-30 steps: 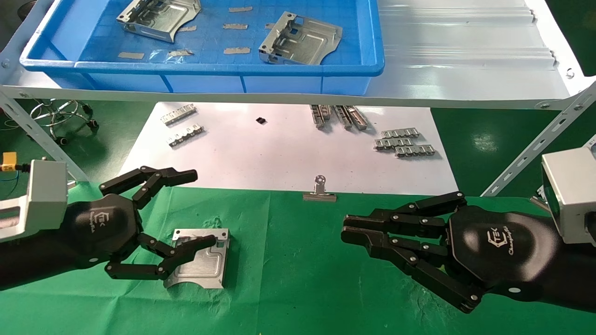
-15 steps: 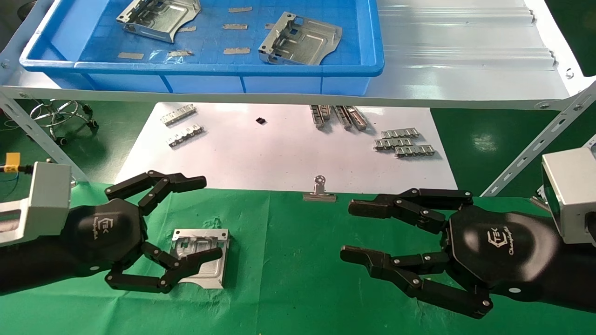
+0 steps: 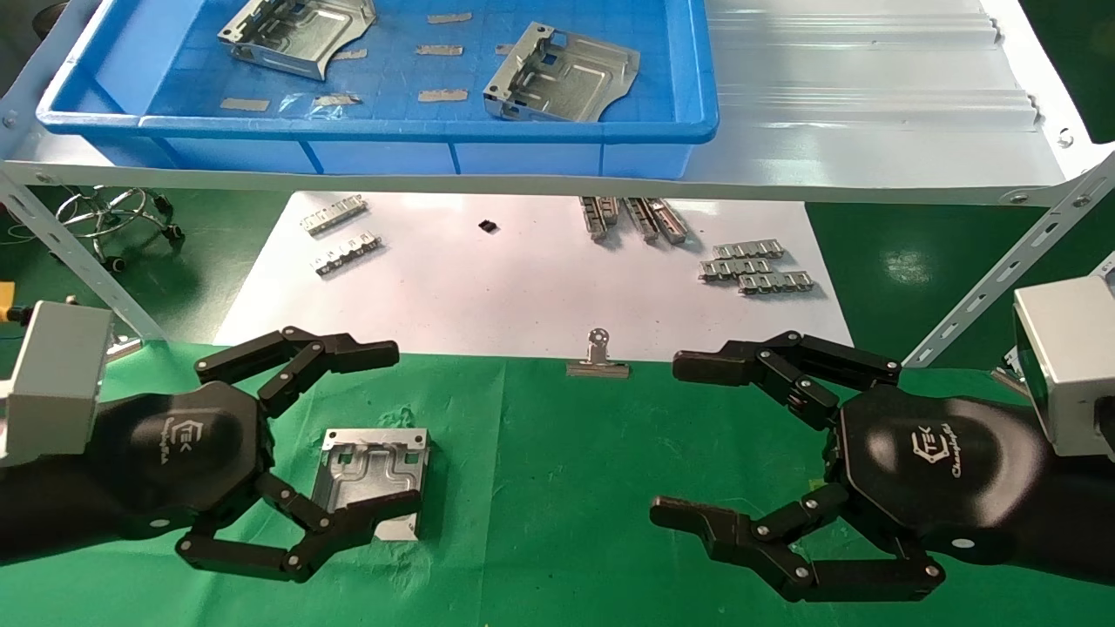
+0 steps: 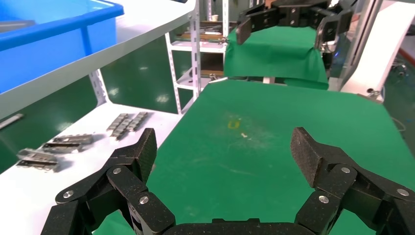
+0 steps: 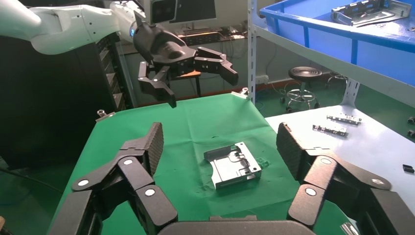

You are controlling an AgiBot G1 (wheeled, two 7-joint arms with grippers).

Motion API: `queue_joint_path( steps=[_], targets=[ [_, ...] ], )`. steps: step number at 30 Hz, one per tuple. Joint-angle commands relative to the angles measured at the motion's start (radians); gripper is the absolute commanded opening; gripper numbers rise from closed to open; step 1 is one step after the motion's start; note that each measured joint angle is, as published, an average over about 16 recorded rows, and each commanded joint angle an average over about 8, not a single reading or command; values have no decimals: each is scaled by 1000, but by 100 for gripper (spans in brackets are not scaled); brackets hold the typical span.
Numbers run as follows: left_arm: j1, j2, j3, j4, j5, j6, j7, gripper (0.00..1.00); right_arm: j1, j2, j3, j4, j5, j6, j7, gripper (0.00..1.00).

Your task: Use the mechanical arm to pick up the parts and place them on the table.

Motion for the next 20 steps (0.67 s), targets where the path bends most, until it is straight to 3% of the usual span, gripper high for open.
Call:
queue_joint_path(
  steps=[1,20],
  targets=[
    [0,0,-7,-5,-2,10,-12,100,0,0,0,0,0,0,0,100],
    [4,4,-68,-51,-15,95,-118,100,0,0,0,0,0,0,0,100]
  ],
)
